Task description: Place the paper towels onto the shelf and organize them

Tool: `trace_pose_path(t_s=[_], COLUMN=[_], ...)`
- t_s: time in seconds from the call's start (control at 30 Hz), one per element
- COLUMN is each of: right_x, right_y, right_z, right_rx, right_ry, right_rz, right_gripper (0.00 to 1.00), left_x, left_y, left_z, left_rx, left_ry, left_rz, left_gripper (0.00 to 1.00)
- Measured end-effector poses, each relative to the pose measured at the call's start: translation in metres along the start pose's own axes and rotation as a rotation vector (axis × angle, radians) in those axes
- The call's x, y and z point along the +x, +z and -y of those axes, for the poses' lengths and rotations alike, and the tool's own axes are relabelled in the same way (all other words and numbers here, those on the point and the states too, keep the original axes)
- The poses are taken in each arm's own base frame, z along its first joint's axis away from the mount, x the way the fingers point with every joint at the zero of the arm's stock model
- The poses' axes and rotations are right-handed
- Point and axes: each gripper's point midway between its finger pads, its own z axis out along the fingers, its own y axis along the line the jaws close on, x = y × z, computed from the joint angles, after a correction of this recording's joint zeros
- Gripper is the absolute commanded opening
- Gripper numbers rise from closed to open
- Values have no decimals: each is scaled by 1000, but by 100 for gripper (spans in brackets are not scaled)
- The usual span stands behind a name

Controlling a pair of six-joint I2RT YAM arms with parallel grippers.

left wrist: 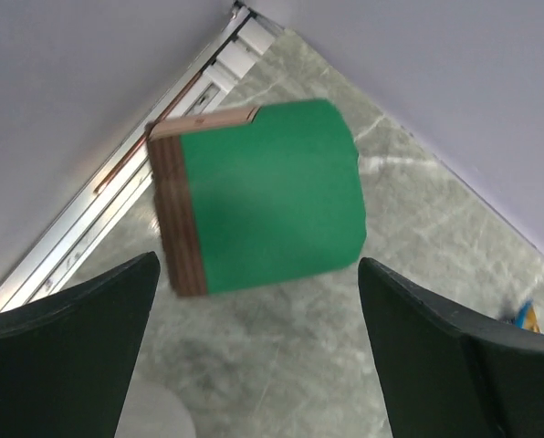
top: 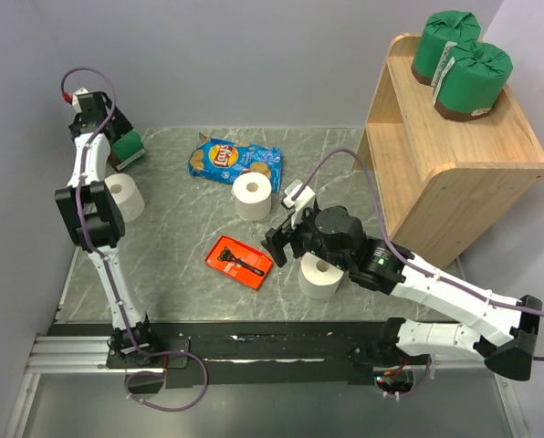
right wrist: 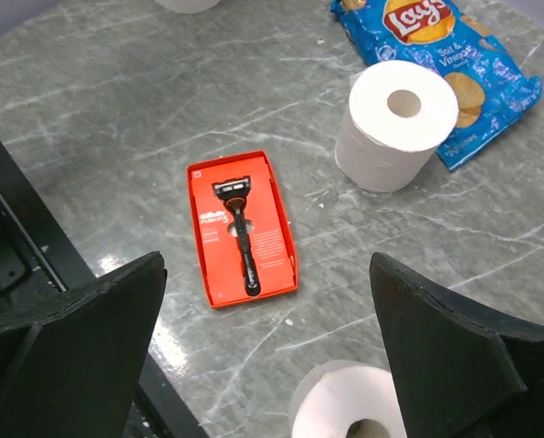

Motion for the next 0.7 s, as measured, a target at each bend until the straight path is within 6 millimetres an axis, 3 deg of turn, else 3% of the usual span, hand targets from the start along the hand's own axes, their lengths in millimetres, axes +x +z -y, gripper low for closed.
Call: trace_pose_path(t_s=[0.17,0.5,0.7], right_x=[3,1,5], right_y=[6,9,13], right_z=[1,1,2], right_rx=[2,2,6], right_ry=[-35,-59,-75], right_rz=[-12,-2,-15], right_gripper=[100,100,100], left_x=[0,-5,18], left_y=[21,34,54], left_z=[-1,-7,-10], left_rx=[-23,-53,-53], left_ry=[-6,-18,-10], left_rz=[25,79,37], left_gripper=[96,96,96])
